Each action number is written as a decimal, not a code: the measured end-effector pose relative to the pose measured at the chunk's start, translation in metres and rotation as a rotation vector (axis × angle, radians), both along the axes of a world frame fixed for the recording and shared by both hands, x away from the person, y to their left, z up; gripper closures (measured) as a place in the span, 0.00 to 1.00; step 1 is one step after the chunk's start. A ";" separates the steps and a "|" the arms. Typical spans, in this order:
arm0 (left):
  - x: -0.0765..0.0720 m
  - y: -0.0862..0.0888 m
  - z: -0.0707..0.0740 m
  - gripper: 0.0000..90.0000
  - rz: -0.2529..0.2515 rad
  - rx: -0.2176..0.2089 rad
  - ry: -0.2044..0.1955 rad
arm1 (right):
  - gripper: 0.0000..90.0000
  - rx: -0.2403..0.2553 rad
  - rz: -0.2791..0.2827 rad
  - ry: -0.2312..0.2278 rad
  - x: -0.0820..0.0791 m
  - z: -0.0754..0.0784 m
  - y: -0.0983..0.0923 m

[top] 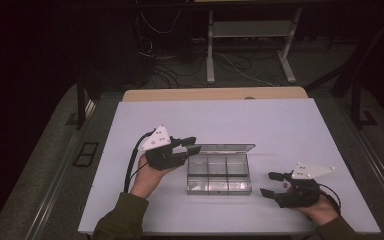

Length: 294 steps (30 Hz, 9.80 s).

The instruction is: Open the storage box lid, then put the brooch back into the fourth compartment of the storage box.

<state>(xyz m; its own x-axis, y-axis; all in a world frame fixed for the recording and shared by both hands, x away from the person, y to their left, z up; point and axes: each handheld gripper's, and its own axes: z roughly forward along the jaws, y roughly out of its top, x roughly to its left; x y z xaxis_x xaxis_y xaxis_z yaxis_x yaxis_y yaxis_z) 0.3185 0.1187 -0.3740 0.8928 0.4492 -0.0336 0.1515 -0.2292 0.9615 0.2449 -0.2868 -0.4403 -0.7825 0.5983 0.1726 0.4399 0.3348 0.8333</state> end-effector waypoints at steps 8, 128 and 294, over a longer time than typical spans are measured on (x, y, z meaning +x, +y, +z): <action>0.005 -0.001 0.002 0.71 0.004 -0.011 0.006 | 0.34 0.001 -0.003 -0.005 -0.001 -0.001 -0.003; 0.120 -0.022 -0.028 0.49 0.170 0.076 0.121 | 0.34 0.028 -0.024 -0.008 -0.001 0.001 -0.009; -0.027 0.031 -0.041 0.00 0.174 0.134 0.139 | 0.34 0.031 -0.036 -0.023 -0.002 0.004 -0.012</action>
